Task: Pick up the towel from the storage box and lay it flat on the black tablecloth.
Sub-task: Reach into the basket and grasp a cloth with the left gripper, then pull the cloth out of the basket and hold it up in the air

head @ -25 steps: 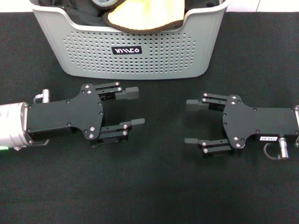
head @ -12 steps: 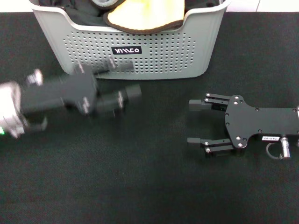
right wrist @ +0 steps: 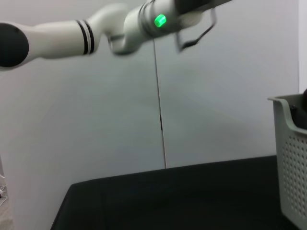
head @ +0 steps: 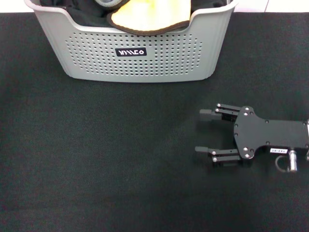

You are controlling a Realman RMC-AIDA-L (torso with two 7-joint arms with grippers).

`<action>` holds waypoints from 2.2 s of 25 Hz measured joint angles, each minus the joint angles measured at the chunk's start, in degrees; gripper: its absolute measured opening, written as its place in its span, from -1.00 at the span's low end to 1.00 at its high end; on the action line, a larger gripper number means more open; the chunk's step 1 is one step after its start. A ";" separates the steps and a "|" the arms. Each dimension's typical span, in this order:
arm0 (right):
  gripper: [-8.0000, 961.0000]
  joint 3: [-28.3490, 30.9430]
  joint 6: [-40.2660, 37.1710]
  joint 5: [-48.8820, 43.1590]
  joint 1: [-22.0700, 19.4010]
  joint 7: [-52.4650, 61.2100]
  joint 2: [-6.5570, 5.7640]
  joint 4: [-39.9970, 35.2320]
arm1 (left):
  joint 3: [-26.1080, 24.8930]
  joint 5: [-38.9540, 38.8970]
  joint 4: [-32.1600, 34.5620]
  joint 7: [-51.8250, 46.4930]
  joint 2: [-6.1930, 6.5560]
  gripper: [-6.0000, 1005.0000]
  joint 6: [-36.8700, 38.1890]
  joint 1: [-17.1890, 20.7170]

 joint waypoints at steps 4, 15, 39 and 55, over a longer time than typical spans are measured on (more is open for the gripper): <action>0.73 0.00 -0.37 -0.03 -2.32 -1.43 0.92 0.00 | 0.53 13.81 5.41 -4.48 -0.54 0.29 -13.42 -3.93; 0.73 0.00 -1.78 0.07 -4.38 -1.94 1.91 0.00 | 0.83 51.84 6.02 -14.84 -3.90 0.29 -24.82 -12.81; 0.72 0.00 -1.90 -0.14 -5.17 -1.82 2.70 2.12 | 9.00 70.18 -1.87 -24.84 -4.06 0.29 -33.99 -15.49; 0.72 0.00 -3.84 0.13 -4.90 -1.94 2.72 2.19 | 8.99 64.90 1.91 -25.21 -4.07 -0.94 -34.08 -13.21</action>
